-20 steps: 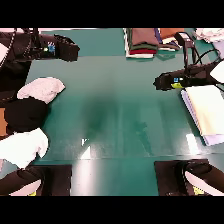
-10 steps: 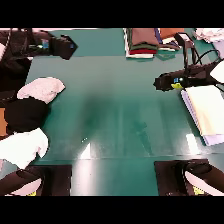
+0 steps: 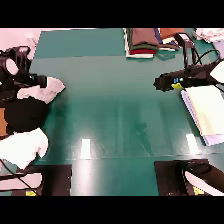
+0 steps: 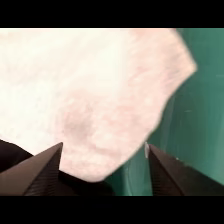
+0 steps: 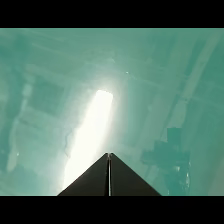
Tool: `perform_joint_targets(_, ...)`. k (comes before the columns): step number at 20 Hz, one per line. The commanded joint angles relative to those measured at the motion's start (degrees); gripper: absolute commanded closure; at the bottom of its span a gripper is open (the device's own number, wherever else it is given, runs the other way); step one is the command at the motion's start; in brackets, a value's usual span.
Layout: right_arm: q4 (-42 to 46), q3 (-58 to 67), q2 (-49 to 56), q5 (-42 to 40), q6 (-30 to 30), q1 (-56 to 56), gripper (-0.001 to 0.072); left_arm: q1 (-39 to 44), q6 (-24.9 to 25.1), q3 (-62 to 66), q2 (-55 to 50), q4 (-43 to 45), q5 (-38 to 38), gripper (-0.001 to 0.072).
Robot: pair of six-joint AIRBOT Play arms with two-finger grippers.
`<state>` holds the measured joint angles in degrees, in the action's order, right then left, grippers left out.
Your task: Fold the shirts.
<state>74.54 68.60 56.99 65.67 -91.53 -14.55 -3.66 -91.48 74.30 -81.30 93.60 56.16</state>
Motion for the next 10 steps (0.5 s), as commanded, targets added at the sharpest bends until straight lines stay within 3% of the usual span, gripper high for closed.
perform_joint_targets(1, 0.0, 0.0, 0.0, 0.6, 0.0, 0.0, 0.0699, -3.5, -0.2, -3.2, -5.7, 0.6, -4.1, 0.0102)
perform_joint_targets(4, 0.0, 0.0, 0.0, 0.9, 0.0, 0.0, 0.0700, -3.5, -0.2, -3.0, -6.4, 0.5, -6.7, 0.0105)
perform_joint_targets(5, 0.0, 0.0, 0.0, 0.9, 0.0, 0.0, 0.0699, -3.5, -0.4, -2.7, -6.4, 0.5, -6.8, 0.0138)
perform_joint_targets(8, 0.0, 0.0, 0.0, 0.7, 0.0, 0.0, 0.0700, -3.5, -0.6, 0.0, -6.1, 0.6, -4.9, 0.0653)
perform_joint_targets(10, 0.1, 1.6, 0.0, 1.0, 0.0, 0.0, 0.0700, -3.4, -0.6, 3.3, -3.4, 0.5, -4.6, 0.0688)
